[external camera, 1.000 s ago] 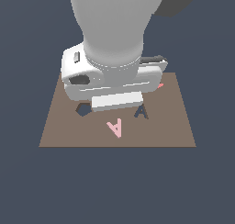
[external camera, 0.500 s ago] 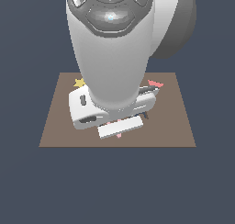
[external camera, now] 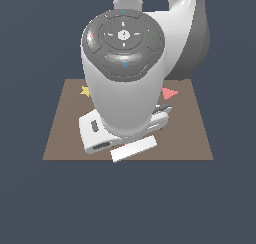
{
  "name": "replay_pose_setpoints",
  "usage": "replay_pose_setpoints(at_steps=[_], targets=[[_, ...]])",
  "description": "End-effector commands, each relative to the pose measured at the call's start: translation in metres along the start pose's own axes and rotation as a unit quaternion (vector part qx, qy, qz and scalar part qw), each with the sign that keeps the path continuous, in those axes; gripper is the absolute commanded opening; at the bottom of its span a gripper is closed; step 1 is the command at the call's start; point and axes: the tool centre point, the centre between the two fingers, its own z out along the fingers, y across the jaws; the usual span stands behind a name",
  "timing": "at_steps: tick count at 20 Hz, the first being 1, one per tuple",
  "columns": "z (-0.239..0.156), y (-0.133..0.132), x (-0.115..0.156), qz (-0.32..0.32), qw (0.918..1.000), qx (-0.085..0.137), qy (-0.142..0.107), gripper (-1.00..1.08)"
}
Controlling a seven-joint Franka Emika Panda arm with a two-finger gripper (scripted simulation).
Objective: Insert a designated object into the corresponding slot on a board.
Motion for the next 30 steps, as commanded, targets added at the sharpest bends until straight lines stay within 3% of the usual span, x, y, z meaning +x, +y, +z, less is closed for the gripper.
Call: replay_pose_setpoints(at_steps=[1,16,17,30], targets=[[0.001,0.0,0.002,-0.002,1.0,0.0,0.001,1.0],[0.02,0.0,0.001,-0.001,1.0,0.0,0.0,1.0],[0.02,0.0,0.001,-0.001,1.0,0.0,0.0,-1.0],[0.02,0.0,0.001,-0.003,1.0,0.0,0.0,-1.0]])
